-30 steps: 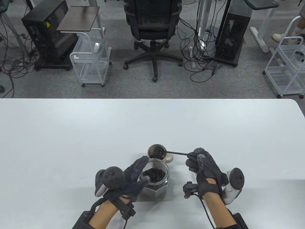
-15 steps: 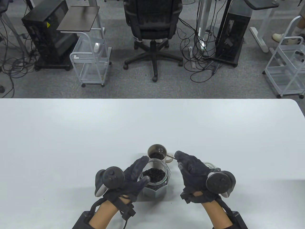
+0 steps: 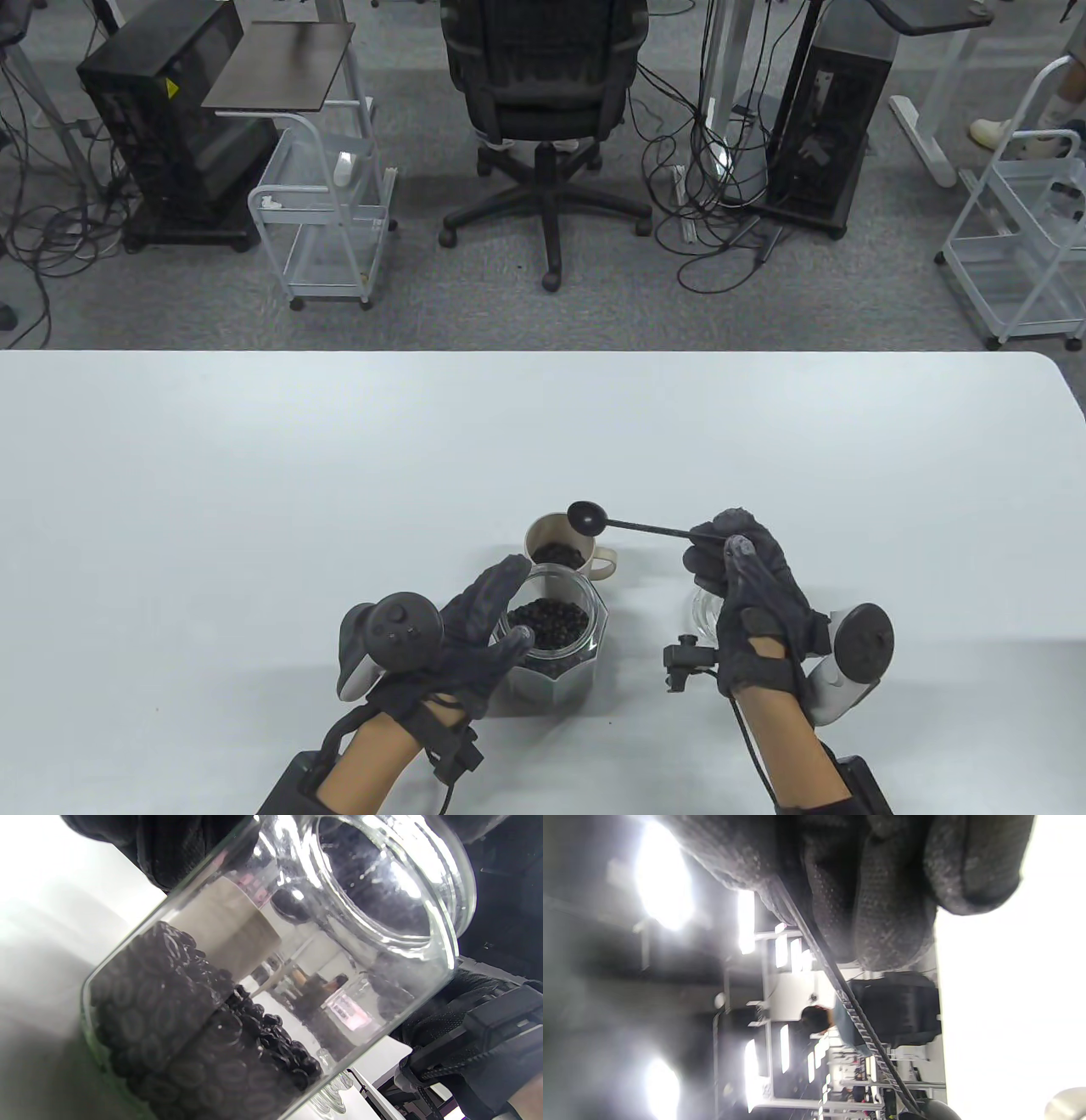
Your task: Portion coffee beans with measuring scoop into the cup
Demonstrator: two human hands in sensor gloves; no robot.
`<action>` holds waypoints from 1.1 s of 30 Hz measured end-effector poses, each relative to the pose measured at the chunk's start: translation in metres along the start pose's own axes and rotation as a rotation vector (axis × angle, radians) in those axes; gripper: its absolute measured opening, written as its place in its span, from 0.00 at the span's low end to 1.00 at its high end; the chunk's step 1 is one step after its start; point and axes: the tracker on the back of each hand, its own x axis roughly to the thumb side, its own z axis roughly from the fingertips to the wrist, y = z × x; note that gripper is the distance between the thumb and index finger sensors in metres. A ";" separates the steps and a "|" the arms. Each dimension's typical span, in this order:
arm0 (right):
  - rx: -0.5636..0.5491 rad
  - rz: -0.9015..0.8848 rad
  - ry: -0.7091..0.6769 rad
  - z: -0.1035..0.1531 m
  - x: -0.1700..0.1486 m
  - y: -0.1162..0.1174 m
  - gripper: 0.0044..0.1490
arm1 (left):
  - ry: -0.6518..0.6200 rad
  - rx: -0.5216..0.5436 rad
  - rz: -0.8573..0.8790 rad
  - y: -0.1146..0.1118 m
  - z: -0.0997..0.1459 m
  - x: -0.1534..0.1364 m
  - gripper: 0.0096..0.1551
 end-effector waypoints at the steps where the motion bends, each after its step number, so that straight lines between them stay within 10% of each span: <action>1: -0.007 -0.019 0.024 -0.001 -0.002 -0.002 0.27 | 0.000 0.000 0.000 0.000 0.000 0.000 0.50; 12: 0.043 -0.192 0.115 -0.002 -0.009 -0.005 0.27 | 0.000 -0.001 0.001 0.000 0.000 0.000 0.50; 33: 0.382 0.350 -0.605 0.037 0.059 0.045 0.24 | -0.003 0.002 0.004 0.000 0.000 0.000 0.50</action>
